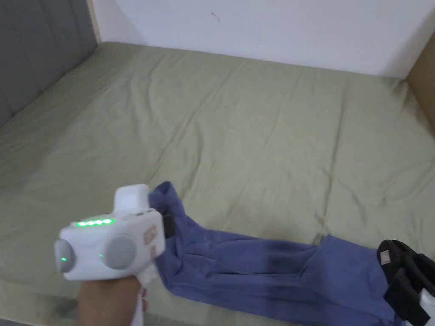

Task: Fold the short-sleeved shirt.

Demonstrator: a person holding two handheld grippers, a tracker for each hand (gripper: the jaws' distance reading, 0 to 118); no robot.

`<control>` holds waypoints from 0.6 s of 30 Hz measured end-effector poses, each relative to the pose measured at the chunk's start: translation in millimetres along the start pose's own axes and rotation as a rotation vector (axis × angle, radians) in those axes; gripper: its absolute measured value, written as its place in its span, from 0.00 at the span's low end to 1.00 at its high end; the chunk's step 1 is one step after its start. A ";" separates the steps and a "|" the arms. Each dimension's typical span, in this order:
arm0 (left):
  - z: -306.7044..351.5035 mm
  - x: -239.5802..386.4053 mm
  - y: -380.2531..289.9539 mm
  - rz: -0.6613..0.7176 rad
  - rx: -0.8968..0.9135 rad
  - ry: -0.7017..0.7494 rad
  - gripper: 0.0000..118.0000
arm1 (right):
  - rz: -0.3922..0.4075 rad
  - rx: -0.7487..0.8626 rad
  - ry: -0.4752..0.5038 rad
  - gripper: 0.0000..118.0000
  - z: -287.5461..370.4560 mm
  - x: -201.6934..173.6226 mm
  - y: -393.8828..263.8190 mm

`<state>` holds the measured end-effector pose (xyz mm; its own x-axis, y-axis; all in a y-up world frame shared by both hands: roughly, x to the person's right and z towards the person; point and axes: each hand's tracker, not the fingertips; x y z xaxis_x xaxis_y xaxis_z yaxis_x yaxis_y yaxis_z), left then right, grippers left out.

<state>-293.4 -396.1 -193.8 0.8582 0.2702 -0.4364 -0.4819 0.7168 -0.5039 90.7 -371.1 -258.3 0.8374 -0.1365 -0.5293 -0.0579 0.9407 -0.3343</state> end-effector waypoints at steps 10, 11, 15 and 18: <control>-106.4 148.3 -99.9 -0.258 -0.202 -0.048 0.08 | -0.045 -0.013 -0.018 0.08 21.7 29.5 -19.2; -110.0 147.1 -101.5 -0.267 -0.238 -0.089 0.10 | -0.052 -0.013 -0.017 0.08 23.8 32.9 -20.2; -70.2 132.3 -80.0 -0.221 -0.165 -0.220 0.89 | -0.073 -0.011 -0.004 0.08 30.0 43.2 -20.1; -26.2 105.0 -56.9 -0.166 -0.007 -0.303 0.91 | -0.071 -0.011 0.003 0.08 33.2 47.9 -18.3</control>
<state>-180.4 -425.4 -230.5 0.9379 0.3298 -0.1077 -0.3319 0.7627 -0.5551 149.9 -384.6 -251.5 0.8379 -0.2038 -0.5064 -0.0042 0.9252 -0.3794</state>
